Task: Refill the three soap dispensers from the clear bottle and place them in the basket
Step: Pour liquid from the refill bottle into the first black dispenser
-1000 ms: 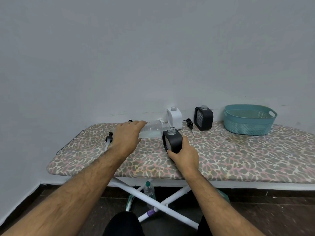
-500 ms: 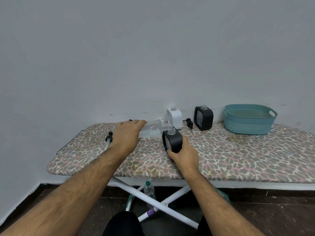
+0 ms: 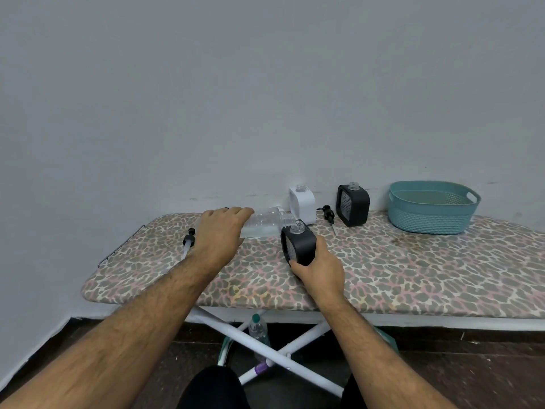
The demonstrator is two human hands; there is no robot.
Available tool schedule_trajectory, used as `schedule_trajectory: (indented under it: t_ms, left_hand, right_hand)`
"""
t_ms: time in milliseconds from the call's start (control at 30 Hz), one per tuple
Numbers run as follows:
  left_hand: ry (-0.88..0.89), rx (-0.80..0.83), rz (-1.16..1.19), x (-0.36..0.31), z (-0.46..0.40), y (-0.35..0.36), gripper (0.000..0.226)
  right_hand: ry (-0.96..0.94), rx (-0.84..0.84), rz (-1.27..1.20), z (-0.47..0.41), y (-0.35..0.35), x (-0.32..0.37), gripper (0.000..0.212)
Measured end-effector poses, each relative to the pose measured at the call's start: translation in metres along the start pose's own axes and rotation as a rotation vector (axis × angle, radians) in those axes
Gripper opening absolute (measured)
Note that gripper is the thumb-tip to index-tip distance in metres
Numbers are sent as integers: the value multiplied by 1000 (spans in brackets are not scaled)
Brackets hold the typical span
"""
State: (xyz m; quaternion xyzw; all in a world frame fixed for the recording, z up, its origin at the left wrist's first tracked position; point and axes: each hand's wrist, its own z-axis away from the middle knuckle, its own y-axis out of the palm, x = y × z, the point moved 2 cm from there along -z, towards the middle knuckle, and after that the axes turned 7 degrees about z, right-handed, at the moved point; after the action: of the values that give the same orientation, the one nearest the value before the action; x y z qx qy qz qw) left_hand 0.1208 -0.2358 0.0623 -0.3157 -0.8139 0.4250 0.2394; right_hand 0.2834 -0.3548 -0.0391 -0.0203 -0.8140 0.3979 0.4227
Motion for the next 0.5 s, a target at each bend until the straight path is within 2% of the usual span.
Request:
schedule_trajectory:
  t_ms: [500]
  left_hand:
    - [9,-10,-4,2,-1,3,63]
  right_hand:
    - [4,-1,-9,0,0,0,59]
